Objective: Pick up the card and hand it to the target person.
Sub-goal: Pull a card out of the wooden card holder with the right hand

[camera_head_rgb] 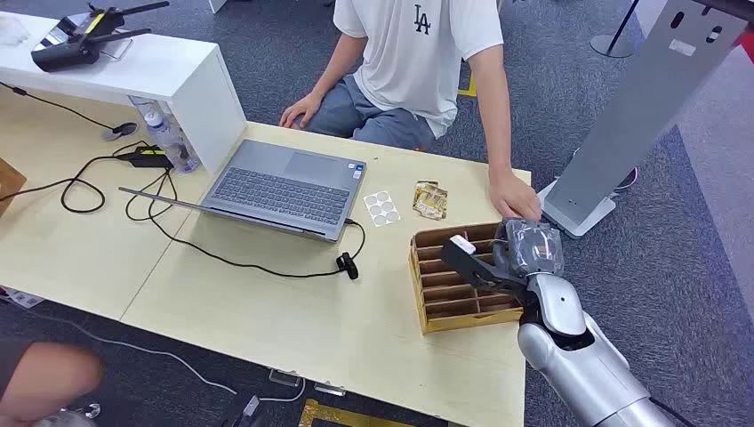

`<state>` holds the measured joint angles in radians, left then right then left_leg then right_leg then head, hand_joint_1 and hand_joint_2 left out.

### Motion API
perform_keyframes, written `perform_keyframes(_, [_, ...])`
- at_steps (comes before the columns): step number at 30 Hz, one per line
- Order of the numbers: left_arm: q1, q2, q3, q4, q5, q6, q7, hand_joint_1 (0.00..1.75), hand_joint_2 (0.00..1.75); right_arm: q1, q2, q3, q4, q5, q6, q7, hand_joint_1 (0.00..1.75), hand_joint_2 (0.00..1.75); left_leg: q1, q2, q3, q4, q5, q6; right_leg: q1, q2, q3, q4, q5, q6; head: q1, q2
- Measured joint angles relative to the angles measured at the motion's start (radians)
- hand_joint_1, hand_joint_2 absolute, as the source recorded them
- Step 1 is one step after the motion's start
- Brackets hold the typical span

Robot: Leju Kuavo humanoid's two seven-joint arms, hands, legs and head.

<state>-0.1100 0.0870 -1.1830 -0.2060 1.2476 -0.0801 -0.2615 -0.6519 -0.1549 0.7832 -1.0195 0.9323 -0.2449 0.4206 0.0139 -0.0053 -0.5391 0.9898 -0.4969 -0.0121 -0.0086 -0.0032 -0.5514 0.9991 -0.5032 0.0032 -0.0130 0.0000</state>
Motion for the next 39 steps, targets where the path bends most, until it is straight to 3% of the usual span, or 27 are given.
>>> perform_keyframes(17, [0.0,0.0,0.0,0.0,-0.01,-0.011,-0.012,0.0,0.0,0.003,-0.014,0.002,-0.029,-0.006,0.004,0.005,1.75,1.75,0.0,0.0,0.0,0.0,0.0,0.0,0.0,0.0,0.0,0.0,0.0,0.0,0.0,0.0])
perform_keyframes(26, [0.001,0.0,0.0,0.0,0.002,-0.006,-0.006,0.0,0.0,0.003,-0.036,-0.002,-0.184,-0.021,0.01,0.021,1.75,1.75,0.0,0.0,0.0,0.0,0.0,0.0,0.0,0.0,0.0,0.0,0.0,0.0,0.0,0.0])
perform_keyframes(35, [0.001,0.0,0.0,0.0,0.004,-0.004,-0.006,0.0,0.0,0.028,-0.046,-0.016,-0.423,0.019,-0.115,-0.072,1.75,1.75,0.0,0.0,0.0,0.0,0.0,0.0,0.0,0.0,0.0,0.0,0.0,0.0,0.0,0.0])
perform_keyframes(39, [0.001,0.0,0.0,0.0,-0.007,-0.004,-0.008,0.0,0.0,0.055,-0.043,-0.016,-0.462,0.081,-0.237,-0.164,1.75,1.75,0.0,0.0,0.0,0.0,0.0,0.0,0.0,0.0,0.0,0.0,0.0,0.0,0.0,0.0])
